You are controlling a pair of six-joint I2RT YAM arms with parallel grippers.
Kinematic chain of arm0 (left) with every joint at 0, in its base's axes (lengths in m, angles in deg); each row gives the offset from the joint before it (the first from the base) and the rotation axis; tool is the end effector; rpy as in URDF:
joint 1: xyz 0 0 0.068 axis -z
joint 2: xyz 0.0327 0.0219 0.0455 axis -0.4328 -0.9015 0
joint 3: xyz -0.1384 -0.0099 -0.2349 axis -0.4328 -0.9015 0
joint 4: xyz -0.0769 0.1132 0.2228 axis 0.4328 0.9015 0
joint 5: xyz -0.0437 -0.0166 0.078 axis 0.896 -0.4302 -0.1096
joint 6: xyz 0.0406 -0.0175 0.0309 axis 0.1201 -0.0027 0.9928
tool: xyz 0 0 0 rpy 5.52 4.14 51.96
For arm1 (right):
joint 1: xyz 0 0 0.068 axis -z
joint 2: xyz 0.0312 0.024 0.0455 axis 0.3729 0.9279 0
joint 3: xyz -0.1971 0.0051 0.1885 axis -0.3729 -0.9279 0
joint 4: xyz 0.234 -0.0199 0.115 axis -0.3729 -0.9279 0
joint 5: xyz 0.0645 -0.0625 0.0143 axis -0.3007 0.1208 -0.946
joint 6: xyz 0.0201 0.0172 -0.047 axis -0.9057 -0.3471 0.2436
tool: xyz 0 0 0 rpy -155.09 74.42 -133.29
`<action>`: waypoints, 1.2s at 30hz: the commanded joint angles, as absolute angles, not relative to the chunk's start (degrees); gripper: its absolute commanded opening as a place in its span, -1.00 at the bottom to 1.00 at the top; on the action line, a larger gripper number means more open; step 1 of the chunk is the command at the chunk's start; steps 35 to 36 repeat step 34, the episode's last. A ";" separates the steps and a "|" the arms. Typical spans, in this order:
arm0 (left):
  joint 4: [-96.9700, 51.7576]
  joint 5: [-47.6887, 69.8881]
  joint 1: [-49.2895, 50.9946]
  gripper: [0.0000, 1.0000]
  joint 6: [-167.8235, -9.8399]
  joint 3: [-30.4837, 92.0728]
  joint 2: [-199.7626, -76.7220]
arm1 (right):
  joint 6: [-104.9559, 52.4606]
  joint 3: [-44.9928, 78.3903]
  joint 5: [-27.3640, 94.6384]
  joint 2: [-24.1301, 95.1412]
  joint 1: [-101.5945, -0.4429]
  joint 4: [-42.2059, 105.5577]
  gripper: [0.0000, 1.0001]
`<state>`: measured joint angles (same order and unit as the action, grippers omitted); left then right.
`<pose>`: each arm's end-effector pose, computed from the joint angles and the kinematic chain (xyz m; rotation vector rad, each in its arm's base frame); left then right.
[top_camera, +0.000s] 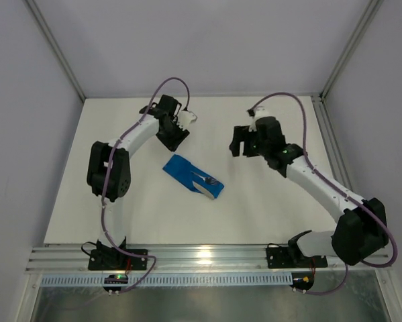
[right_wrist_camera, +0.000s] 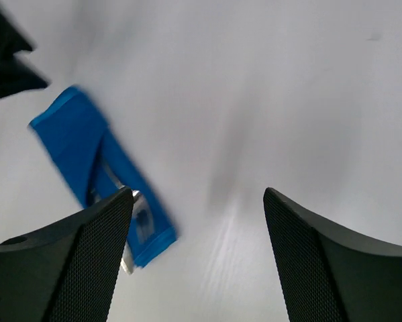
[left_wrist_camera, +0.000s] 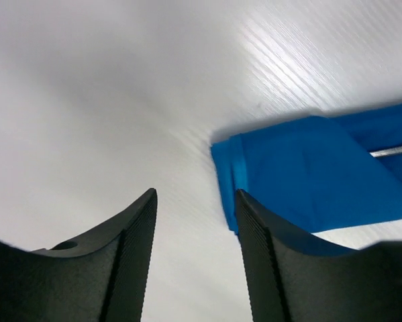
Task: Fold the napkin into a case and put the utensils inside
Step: Reset both arms
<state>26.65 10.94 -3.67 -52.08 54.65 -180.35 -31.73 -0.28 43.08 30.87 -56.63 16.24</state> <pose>0.3985 -0.1662 0.2120 1.1374 2.5147 -0.1808 0.2479 0.1704 0.2913 -0.4088 2.1553 0.4356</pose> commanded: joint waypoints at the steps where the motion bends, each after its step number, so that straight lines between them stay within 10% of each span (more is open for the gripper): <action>1: 24.60 4.79 -3.76 0.07 -56.67 60.49 -175.25 | -41.75 -0.31 39.17 28.95 -42.05 12.41 0.65; 7: 18.35 -6.73 -6.57 0.98 -61.51 60.40 -170.59 | -43.94 3.46 47.42 31.59 -27.09 5.83 0.71; 20: 16.77 -8.85 -31.08 0.98 -68.46 48.30 -163.65 | -42.99 2.51 55.08 31.69 -18.55 0.71 0.75; 36: 15.35 -7.10 -34.00 0.98 -68.72 36.41 -156.00 | -39.92 -3.56 51.65 27.20 -18.55 7.04 0.72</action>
